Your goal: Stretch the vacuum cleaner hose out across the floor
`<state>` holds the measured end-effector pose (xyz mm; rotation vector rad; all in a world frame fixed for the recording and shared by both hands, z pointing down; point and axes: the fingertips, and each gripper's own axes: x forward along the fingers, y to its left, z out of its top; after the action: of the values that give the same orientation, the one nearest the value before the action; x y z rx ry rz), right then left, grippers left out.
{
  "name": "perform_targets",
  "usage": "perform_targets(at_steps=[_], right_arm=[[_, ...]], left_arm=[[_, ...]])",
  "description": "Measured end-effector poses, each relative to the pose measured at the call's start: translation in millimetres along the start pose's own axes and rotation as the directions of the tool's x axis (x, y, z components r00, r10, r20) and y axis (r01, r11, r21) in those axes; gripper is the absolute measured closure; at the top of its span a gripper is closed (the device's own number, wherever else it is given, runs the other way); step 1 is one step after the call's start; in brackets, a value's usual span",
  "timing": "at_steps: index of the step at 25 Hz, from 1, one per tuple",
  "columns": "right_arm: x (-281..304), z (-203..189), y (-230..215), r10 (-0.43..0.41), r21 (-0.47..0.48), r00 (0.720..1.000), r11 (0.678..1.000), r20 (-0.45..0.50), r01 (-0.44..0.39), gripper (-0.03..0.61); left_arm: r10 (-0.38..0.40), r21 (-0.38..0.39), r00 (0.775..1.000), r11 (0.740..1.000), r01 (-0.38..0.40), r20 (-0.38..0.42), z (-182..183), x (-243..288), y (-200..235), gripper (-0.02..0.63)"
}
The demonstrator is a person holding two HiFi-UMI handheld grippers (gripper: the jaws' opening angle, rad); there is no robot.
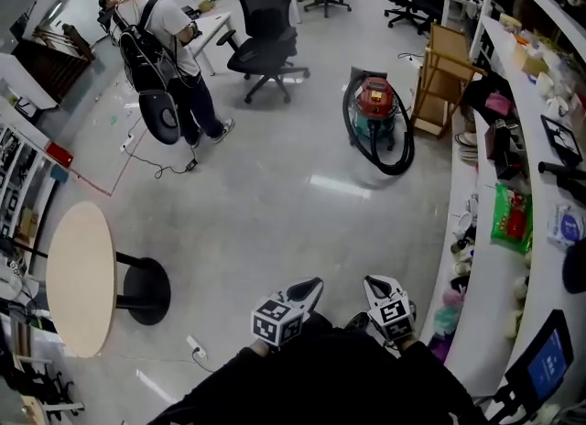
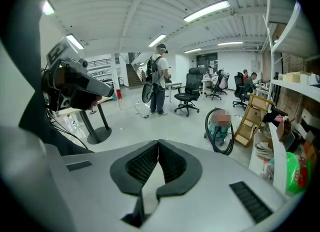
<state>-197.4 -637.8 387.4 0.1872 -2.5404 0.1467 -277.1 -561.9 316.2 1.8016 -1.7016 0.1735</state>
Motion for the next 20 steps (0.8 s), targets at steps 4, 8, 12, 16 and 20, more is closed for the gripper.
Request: perform_targets(at_steps=[4,8,12,16,20], right_arm=[[21,-9,-22,0.002,0.019,0.999,1.000,-0.054,0.000,0.565],[45,-1,-50,-0.046,0.025,0.993,0.998,-0.106,0.049,0.566],[79,28,-80,-0.092,0.045,0.985,0.994,-0.147,0.100,0.565],[123,76,-100,-0.093,0.058,0.981,0.993,-0.170,0.104,0.566],[166,109,-113,-0.105,0.085,0.979,0.989,-0.172,0.121,0.566]], left_arm=[[-0.003,-0.039,1.000,0.999,0.002,-0.021,11,25,24,0.578],[-0.061,-0.055,0.998,0.997,0.060,-0.030,35,66,51,0.578],[-0.154,-0.036,0.987,0.988,0.152,-0.043,79,105,89,0.578],[-0.238,-0.004,0.970,0.971,0.238,-0.049,133,137,139,0.578],[-0.282,0.037,0.956,0.958,0.286,-0.077,163,157,186,0.578]])
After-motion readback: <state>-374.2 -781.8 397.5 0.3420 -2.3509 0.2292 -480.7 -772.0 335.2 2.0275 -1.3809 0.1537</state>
